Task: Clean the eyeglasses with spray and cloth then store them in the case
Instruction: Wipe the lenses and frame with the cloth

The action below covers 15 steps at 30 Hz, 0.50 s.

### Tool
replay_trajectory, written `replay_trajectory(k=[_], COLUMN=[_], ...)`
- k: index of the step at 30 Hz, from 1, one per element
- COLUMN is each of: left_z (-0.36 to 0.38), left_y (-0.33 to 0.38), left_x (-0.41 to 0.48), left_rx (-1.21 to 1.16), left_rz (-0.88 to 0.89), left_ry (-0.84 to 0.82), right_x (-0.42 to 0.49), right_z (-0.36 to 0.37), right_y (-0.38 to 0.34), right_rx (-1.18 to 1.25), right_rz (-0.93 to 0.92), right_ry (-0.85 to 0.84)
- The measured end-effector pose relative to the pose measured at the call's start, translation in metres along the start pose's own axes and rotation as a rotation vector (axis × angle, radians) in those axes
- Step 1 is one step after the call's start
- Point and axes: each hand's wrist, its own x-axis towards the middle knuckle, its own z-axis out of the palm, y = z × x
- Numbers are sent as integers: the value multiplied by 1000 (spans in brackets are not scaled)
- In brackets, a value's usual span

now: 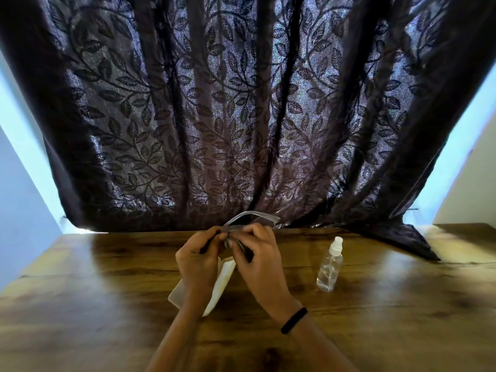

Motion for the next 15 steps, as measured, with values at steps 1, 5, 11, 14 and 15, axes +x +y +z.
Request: replay_trajectory(k=[1, 5, 11, 14, 15], left_z=[-1, -4, -1, 1, 1], left_y=[0, 3, 3, 4, 5], left_x=[1, 1, -5, -7, -7], left_rx=[0, -20, -10, -26, -33], left_rz=[9, 6, -12, -7, -3], left_ry=[-17, -41, 22, 61, 73], right_x=[1, 6, 12, 7, 5], right_z=[0, 0, -3, 0, 1], right_y=[1, 3, 0, 0, 1], right_rx=[13, -46, -314, -252, -203], right_rz=[10, 16, -6, 21, 38], right_ry=[-3, 3, 47, 53, 48])
